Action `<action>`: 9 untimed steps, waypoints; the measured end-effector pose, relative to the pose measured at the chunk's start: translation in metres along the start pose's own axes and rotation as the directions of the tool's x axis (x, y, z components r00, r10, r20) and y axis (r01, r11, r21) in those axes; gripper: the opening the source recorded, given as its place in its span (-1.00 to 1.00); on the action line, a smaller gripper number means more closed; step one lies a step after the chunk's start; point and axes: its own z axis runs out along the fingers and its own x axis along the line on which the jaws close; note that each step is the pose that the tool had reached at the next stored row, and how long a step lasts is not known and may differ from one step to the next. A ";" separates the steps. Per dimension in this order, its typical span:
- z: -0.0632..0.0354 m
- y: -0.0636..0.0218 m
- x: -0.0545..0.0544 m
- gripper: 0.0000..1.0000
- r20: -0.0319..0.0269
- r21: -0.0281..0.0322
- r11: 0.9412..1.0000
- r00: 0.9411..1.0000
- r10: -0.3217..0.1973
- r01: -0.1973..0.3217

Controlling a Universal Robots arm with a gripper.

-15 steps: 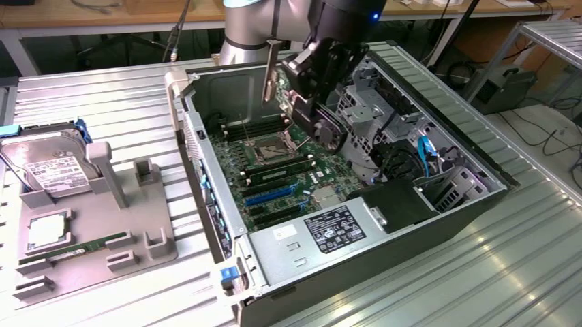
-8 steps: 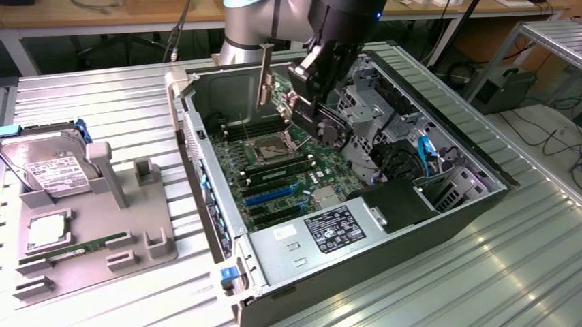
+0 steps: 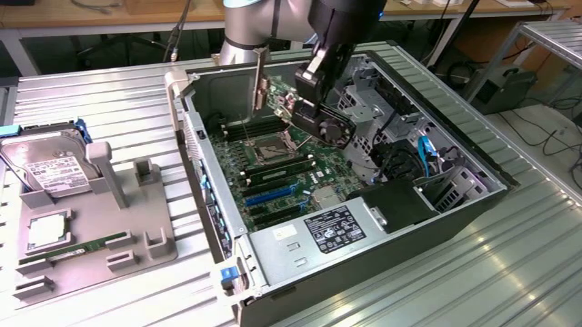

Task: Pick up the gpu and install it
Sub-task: 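Insert the gpu into the slot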

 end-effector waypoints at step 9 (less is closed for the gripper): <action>0.0013 0.0000 0.000 -0.47 -0.002 0.000 0.987 0.987 -0.161 0.161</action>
